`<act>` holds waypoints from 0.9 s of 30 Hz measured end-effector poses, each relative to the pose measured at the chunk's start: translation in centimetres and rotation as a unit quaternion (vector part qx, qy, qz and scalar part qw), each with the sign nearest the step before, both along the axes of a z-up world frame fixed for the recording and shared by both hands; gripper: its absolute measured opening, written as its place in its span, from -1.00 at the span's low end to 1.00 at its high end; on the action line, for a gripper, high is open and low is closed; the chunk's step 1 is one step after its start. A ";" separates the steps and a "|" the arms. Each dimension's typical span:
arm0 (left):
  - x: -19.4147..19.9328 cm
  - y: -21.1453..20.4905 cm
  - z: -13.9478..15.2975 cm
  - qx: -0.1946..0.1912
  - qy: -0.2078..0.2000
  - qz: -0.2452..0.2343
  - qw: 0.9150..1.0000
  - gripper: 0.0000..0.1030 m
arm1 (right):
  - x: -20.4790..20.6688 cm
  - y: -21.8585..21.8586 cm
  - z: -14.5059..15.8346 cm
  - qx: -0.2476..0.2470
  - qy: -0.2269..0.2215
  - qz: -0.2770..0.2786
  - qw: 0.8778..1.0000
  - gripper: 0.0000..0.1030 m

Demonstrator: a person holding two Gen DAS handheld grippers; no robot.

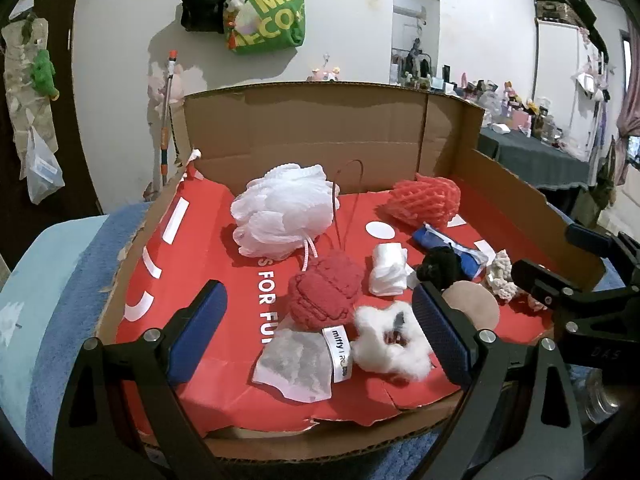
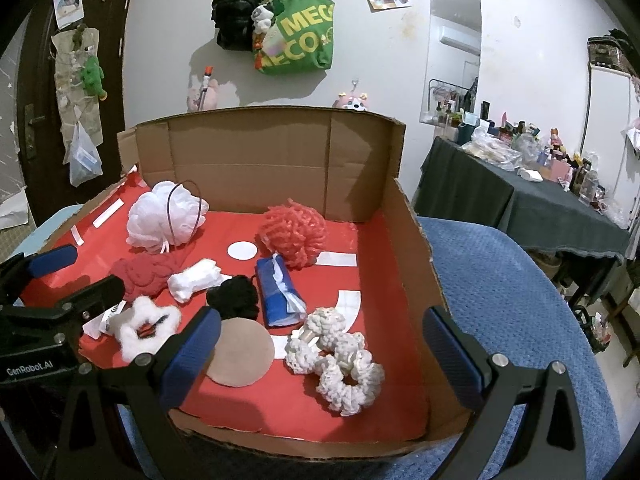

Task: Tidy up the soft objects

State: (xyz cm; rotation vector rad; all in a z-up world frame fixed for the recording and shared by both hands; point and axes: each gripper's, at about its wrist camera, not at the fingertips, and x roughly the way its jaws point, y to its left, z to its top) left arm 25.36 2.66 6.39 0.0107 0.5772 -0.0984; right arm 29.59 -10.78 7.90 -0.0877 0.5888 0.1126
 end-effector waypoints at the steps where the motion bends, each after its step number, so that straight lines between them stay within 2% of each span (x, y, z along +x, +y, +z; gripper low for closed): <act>1: -0.1 0.0 0.0 0.000 -0.001 0.002 1.000 0.84 | 0.0 0.1 0.0 -0.002 -0.001 -0.001 1.000 1.00; 9: 0.0 0.6 -0.2 -0.010 0.006 0.012 1.000 0.84 | 0.0 0.0 0.0 0.001 -0.009 -0.007 1.000 1.00; 16: -0.1 0.5 -0.4 -0.002 0.004 0.012 1.000 0.84 | 0.0 0.5 -0.4 -0.015 -0.020 -0.007 1.000 1.00; 27: 0.1 0.5 -0.6 -0.002 0.011 0.015 1.000 0.84 | -0.2 0.6 -0.5 -0.011 -0.026 -0.002 1.000 1.00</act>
